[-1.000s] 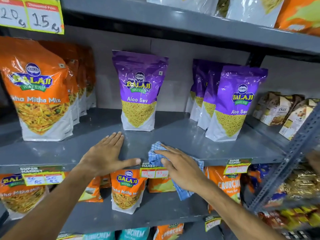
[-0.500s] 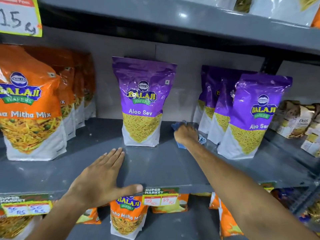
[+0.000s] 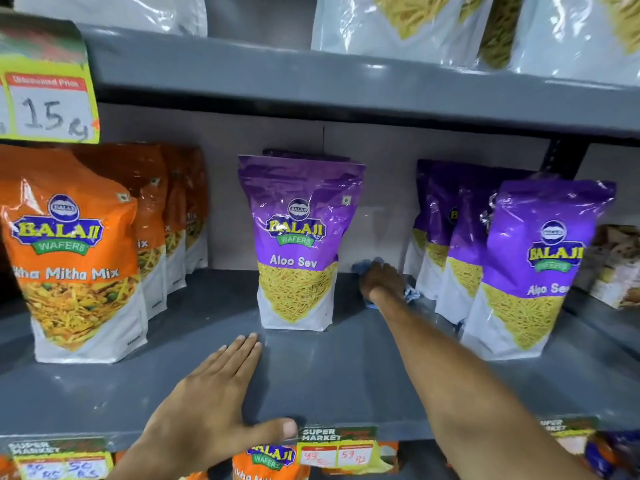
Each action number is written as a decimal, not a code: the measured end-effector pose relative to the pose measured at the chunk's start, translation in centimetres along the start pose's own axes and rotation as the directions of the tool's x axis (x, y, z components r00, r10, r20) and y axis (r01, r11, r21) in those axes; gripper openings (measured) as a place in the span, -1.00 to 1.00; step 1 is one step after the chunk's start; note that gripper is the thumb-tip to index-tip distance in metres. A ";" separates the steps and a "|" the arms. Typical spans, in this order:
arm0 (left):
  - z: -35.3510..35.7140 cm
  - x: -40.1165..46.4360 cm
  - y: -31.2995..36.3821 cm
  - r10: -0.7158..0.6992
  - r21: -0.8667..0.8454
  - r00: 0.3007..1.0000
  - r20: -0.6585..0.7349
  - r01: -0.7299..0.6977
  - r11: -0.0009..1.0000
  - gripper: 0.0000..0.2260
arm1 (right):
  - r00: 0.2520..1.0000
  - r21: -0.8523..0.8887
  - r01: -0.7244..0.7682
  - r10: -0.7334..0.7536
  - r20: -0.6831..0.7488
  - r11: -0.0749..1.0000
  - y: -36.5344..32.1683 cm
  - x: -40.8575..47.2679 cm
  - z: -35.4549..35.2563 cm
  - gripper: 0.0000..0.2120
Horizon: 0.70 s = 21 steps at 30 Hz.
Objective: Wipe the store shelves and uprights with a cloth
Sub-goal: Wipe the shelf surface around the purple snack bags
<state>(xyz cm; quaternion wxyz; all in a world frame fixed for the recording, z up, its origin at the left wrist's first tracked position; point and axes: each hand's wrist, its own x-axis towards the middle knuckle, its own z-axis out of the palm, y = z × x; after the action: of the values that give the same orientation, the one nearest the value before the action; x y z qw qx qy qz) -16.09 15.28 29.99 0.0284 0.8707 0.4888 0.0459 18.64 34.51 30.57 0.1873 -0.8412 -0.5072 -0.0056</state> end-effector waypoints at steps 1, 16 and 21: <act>0.0 0.0 0.0 -0.001 -0.005 1.000 -0.005 0.001 1.000 0.19 | 1.000 -0.020 -0.014 0.014 -0.013 1.000 0.1 -0.6 -0.2 -0.57; 0.1 -1.1 0.7 0.084 -0.007 0.996 -0.008 -0.084 0.996 0.12 | 0.968 0.016 0.249 -0.249 0.039 0.968 2.9 -14.7 -2.8 -0.47; 1.4 -1.8 3.2 0.206 0.035 0.976 -0.070 -0.204 0.978 -0.04 | 0.879 0.094 0.455 -0.463 0.113 0.886 3.3 -21.1 -5.6 -0.53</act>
<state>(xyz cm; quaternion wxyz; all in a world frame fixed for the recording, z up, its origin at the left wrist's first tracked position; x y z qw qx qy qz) -14.15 12.12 28.82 -0.0066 0.9145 0.3977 0.0737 12.22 13.39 30.52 0.1738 -0.6890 -0.7033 0.0221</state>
